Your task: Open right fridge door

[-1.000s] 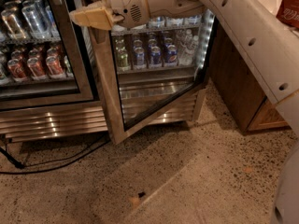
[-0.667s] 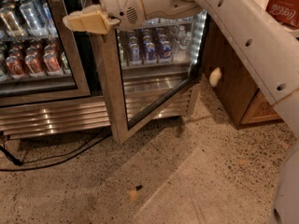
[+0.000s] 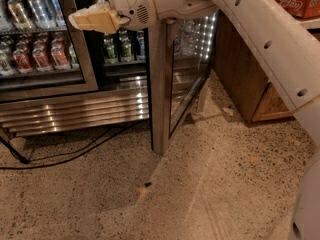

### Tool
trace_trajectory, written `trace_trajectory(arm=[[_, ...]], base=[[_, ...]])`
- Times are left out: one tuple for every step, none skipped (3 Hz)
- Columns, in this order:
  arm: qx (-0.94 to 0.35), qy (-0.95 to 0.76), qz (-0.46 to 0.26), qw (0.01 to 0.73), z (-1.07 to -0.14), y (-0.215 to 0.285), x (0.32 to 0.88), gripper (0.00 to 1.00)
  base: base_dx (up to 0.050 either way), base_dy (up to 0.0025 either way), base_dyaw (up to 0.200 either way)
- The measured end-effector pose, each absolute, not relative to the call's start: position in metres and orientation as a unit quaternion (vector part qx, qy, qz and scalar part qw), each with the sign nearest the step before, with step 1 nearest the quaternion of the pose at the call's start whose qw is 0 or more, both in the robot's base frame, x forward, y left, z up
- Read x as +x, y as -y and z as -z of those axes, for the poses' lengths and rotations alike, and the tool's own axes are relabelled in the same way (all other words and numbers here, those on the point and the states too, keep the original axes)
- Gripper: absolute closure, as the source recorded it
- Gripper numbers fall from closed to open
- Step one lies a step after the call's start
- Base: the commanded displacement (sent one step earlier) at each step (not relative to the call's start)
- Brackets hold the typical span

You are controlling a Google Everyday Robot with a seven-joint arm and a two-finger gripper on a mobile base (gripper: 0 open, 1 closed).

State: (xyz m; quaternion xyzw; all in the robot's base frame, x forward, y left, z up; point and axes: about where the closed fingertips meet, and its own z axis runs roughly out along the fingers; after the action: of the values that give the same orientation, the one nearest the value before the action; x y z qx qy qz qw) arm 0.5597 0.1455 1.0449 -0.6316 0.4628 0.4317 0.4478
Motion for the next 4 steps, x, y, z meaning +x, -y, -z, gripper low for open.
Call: trace_trajectory(arm=[[-0.632,-0.463,-0.432,0.448,-1.0449,-0.1455,0.5597,1.00],[-0.632,-0.463,-0.432,0.448,-1.0449,-0.1455,0.5597,1.00],[-0.632,-0.463,-0.432,0.448,-1.0449,-0.1456,0.5597,1.00],[-0.632,-0.463,-0.432,0.448,-1.0449,-0.1456,0.5596,0.81]], base=[[-0.050,-0.00013,0.001],[-0.050,0.00019,-0.001],[0.000,0.00000,0.000],[0.000,0.00000,0.000]])
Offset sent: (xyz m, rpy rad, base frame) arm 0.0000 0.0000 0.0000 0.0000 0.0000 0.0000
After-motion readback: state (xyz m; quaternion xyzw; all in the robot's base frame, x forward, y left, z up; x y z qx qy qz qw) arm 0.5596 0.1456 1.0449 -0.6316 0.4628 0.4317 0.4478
